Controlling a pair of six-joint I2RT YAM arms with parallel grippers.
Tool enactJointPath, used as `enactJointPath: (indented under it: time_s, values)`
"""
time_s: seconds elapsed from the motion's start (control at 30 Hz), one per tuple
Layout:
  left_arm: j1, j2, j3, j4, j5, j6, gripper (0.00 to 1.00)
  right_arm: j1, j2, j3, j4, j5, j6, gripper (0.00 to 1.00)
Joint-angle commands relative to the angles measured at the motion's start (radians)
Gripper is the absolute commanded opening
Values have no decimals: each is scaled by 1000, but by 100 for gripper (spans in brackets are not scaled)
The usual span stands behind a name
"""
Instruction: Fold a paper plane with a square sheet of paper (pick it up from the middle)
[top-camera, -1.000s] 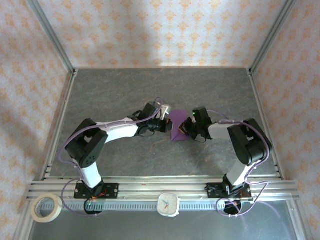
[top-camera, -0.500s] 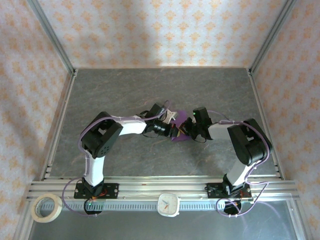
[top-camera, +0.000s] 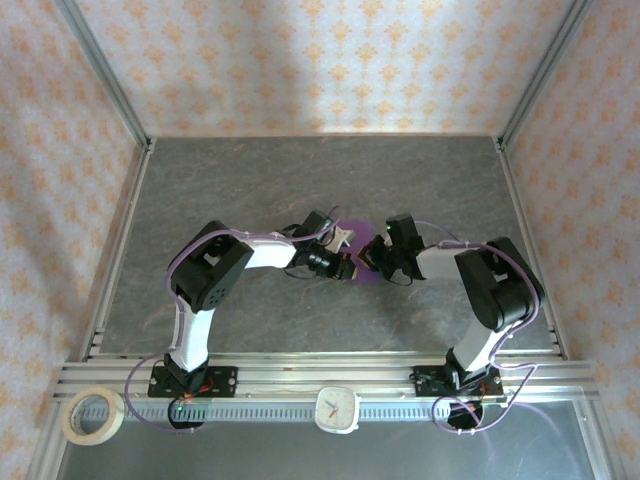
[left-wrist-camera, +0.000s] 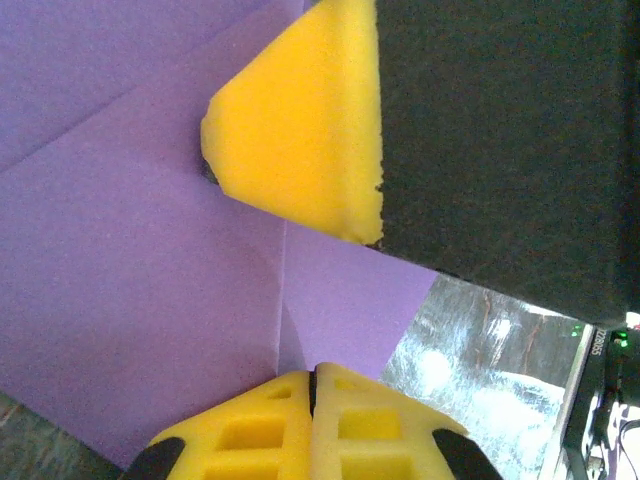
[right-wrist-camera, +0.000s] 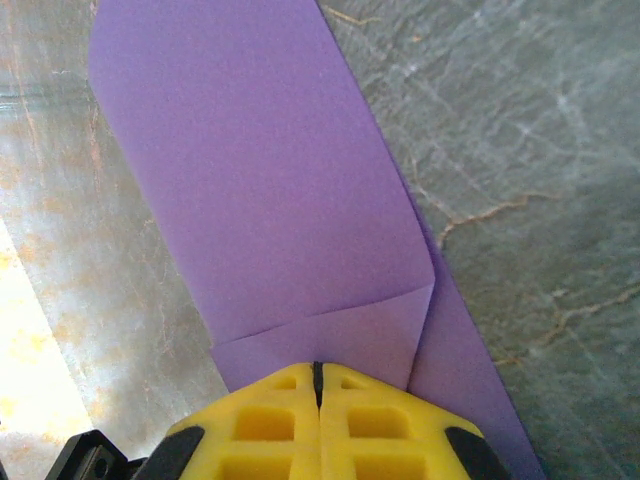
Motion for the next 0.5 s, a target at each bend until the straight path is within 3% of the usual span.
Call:
enactJointPath:
  time_s: [0.0, 0.47]
  values:
    - [-1, 6, -33, -58, -26, 33, 4, -2, 58, -50, -134, 74, -16, 0]
    - [-1, -84, -175, -120, -66, 88, 5, -4, 61, -59, -133, 76, -22, 0]
